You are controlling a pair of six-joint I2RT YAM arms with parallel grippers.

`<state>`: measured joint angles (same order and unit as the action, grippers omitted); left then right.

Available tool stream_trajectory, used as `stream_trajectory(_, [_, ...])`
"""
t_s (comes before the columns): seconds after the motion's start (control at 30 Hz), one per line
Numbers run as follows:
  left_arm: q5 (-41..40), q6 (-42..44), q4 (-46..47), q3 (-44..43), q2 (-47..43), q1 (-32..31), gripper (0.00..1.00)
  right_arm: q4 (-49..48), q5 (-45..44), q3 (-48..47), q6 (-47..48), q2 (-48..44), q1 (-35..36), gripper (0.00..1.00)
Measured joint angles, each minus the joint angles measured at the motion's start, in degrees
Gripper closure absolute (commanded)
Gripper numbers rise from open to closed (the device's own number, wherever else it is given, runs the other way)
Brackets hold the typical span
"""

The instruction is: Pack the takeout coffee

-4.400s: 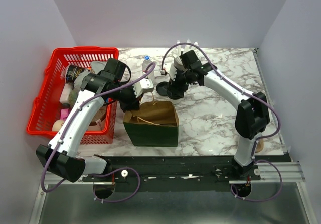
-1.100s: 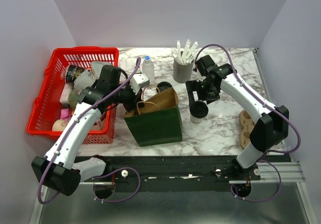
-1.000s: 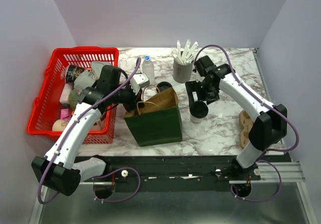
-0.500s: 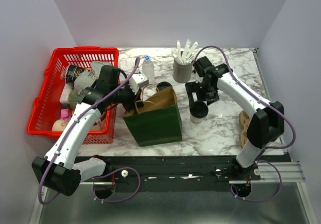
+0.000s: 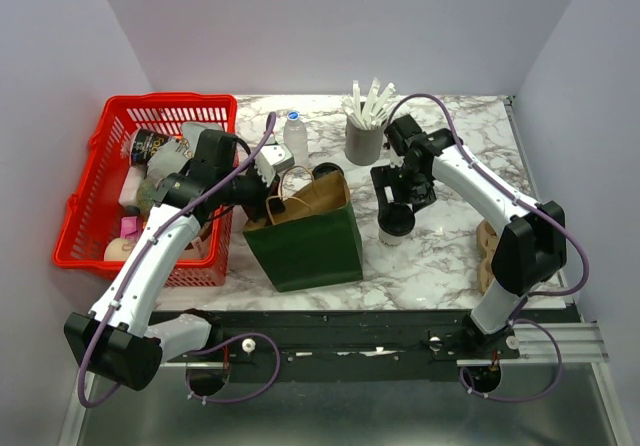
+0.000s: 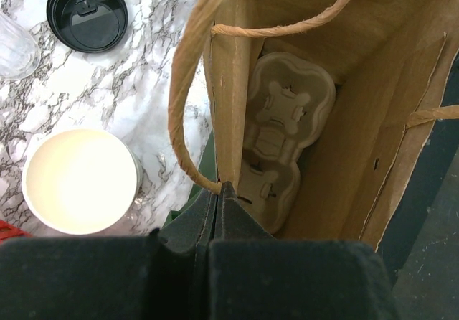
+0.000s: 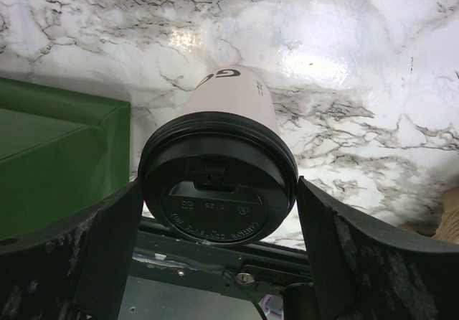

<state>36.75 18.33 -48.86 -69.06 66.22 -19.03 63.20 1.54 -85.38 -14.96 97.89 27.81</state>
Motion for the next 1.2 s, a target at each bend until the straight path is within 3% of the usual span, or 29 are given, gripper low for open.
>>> stream_trajectory(0.3, [0.48,-0.2,-0.02,-0.02,0.02,0.26,0.99,-0.07,-1.68,0.0,1.75,0.07,0.59,0.0])
stream_trajectory(0.53, [1.51,-0.5,0.02,-0.04,0.24,0.33,0.99,-0.09,-3.23,-0.07,4.13,0.17,0.79,0.0])
stream_trajectory(1.2, [2.49,-1.09,0.87,-0.04,0.66,0.7,0.99,-0.2,-3.85,0.02,5.92,-0.04,2.25,0.2])
